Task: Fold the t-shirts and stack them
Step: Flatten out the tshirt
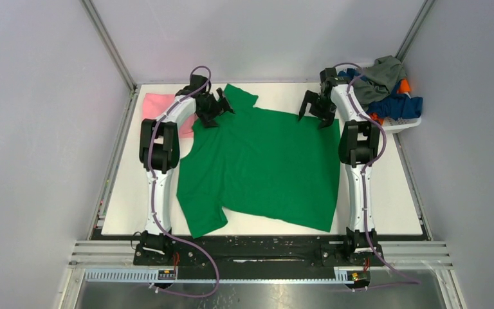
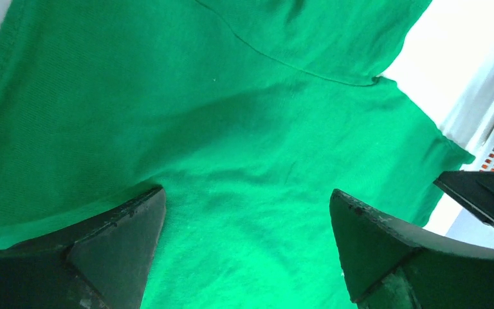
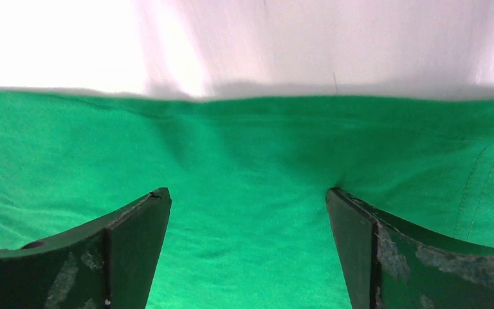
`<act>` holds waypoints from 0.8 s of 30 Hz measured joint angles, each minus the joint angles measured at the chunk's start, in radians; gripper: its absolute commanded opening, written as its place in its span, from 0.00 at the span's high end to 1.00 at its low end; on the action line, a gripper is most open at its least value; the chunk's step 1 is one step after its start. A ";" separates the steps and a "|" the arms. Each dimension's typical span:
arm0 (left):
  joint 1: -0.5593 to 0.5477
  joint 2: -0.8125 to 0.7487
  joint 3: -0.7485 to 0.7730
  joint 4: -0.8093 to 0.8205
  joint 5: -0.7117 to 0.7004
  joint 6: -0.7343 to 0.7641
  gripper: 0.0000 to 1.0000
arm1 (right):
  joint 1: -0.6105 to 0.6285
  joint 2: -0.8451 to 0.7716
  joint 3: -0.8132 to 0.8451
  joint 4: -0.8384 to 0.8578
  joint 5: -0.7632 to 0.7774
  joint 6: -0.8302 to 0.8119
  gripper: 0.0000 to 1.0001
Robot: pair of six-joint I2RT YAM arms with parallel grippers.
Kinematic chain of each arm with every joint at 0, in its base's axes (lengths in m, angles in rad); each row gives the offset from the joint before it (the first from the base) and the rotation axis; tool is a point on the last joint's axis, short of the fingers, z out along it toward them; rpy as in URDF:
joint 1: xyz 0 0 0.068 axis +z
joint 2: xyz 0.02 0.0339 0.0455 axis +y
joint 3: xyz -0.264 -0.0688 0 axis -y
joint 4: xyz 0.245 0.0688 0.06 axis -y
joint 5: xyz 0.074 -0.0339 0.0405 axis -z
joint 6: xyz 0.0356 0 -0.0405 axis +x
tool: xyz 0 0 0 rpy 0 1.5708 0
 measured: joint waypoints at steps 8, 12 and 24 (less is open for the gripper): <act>0.022 0.000 -0.021 0.037 0.059 -0.041 0.01 | -0.005 0.092 0.165 0.019 0.006 0.032 0.01; 0.032 0.000 -0.029 0.068 0.087 -0.060 0.01 | -0.009 0.098 0.171 0.072 -0.008 0.061 0.01; 0.046 0.011 0.035 0.071 0.073 -0.035 0.01 | -0.049 0.150 0.219 0.248 -0.135 0.125 0.01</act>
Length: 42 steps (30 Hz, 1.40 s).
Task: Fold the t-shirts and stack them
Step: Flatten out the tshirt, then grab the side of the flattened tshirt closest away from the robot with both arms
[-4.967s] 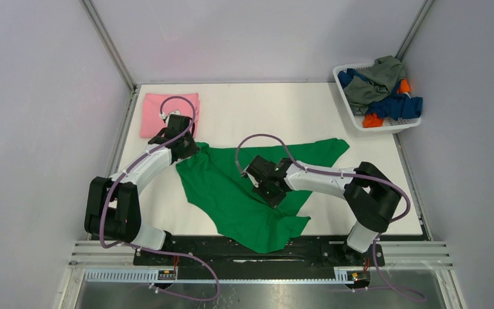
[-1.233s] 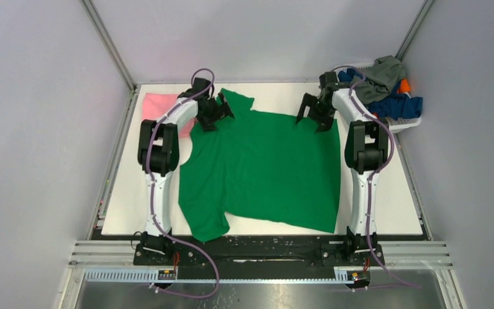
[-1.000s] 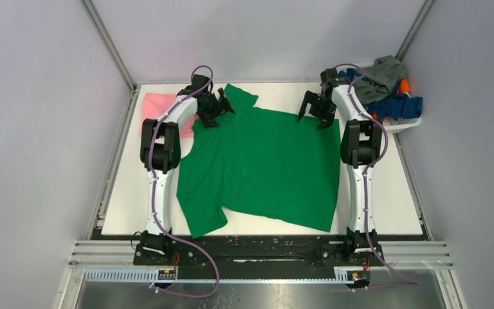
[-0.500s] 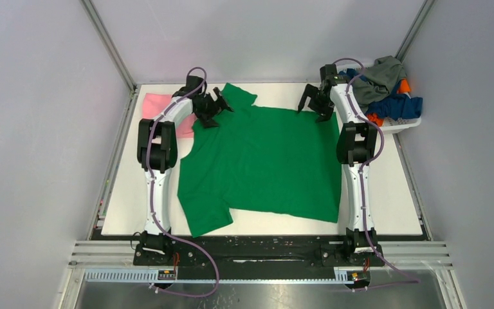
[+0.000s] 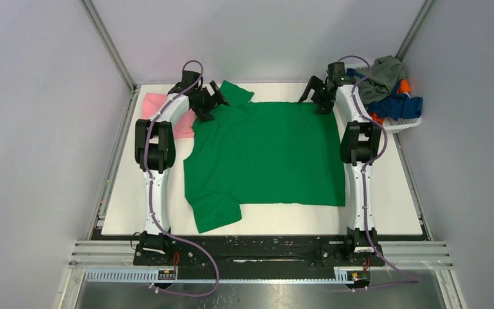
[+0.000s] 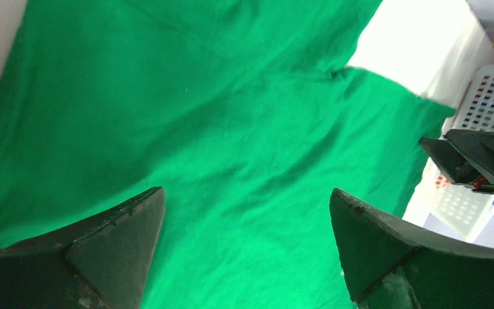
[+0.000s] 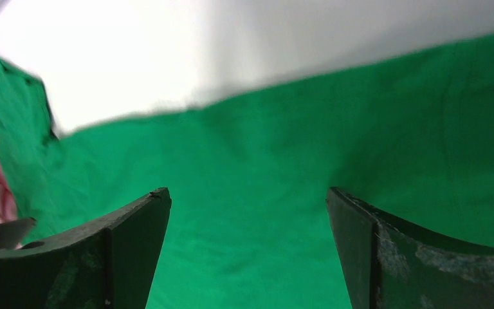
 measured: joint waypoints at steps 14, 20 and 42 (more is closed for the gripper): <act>-0.211 -0.955 -0.664 -0.141 -0.387 0.168 0.04 | 0.193 -1.045 -0.952 0.165 0.172 -0.246 0.01; -0.369 -1.178 -1.087 -0.323 -0.457 0.057 0.07 | 0.160 -1.323 -1.430 0.258 0.232 -0.140 0.01; -0.606 -1.338 -1.521 -0.266 -0.407 -0.265 0.59 | 0.130 -1.753 -2.040 0.167 0.490 0.218 0.01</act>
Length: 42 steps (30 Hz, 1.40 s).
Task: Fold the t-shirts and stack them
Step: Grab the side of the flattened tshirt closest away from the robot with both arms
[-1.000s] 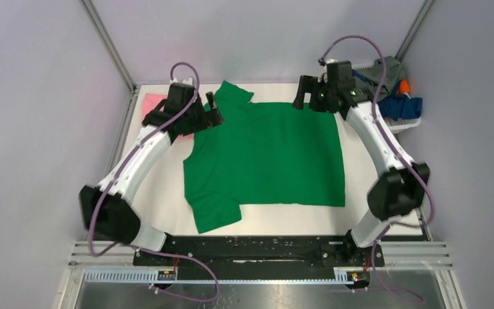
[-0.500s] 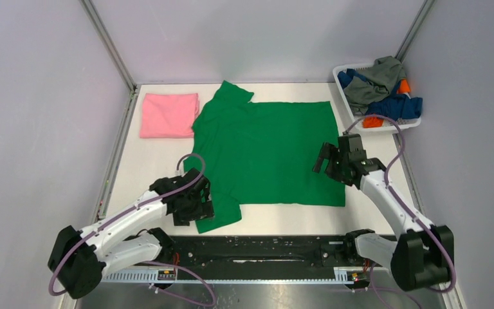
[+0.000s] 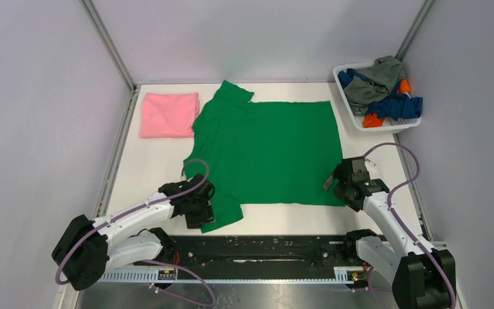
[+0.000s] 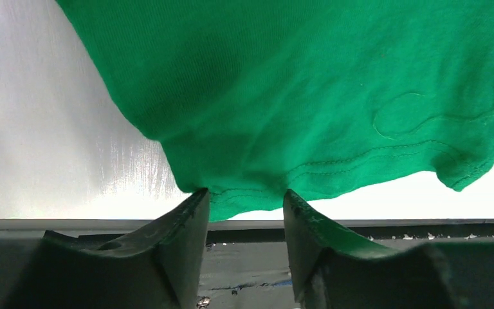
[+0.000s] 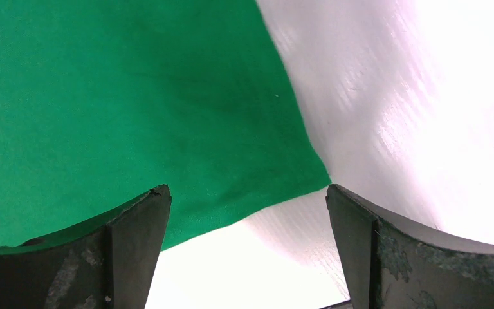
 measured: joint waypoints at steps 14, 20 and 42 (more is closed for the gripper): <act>-0.013 0.051 0.014 0.029 0.001 0.011 1.00 | -0.101 -0.001 -0.043 -0.018 -0.028 0.115 0.01; -0.014 -0.010 0.013 0.037 0.008 0.028 1.00 | -0.132 0.094 -0.039 0.044 -0.087 0.156 0.14; 0.081 -0.049 0.167 0.118 0.107 0.055 1.00 | -0.137 0.080 -0.053 0.110 -0.156 0.108 1.00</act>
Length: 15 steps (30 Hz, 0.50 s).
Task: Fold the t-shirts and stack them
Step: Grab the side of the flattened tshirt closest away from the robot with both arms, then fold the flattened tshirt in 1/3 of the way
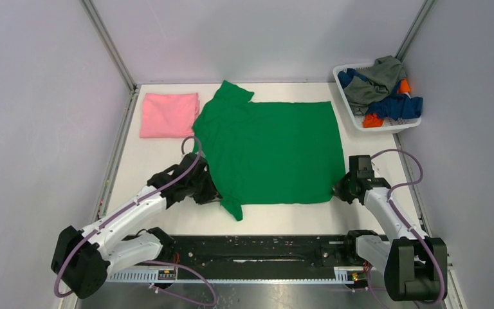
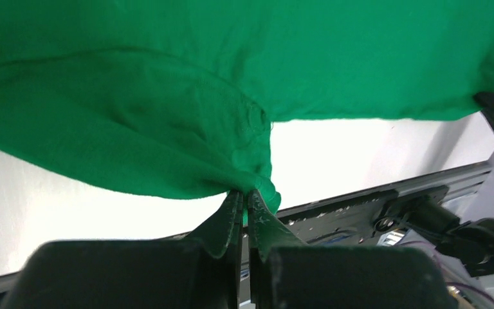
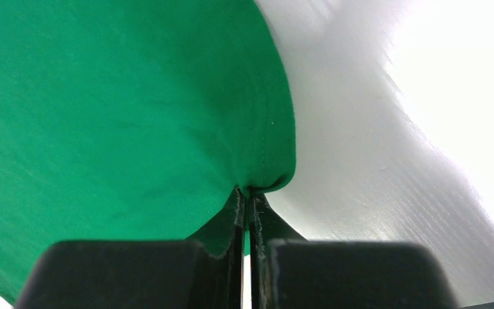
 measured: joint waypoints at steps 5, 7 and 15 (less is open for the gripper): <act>0.085 0.038 0.033 0.033 0.049 0.031 1.00 | 0.000 0.047 0.062 -0.005 -0.004 -0.059 1.00; 0.111 0.053 0.062 0.053 0.063 0.045 1.00 | 0.000 0.066 0.074 -0.006 -0.019 -0.075 1.00; 0.242 0.162 0.164 0.156 0.127 0.074 1.00 | 0.000 0.145 0.180 -0.025 -0.055 -0.134 1.00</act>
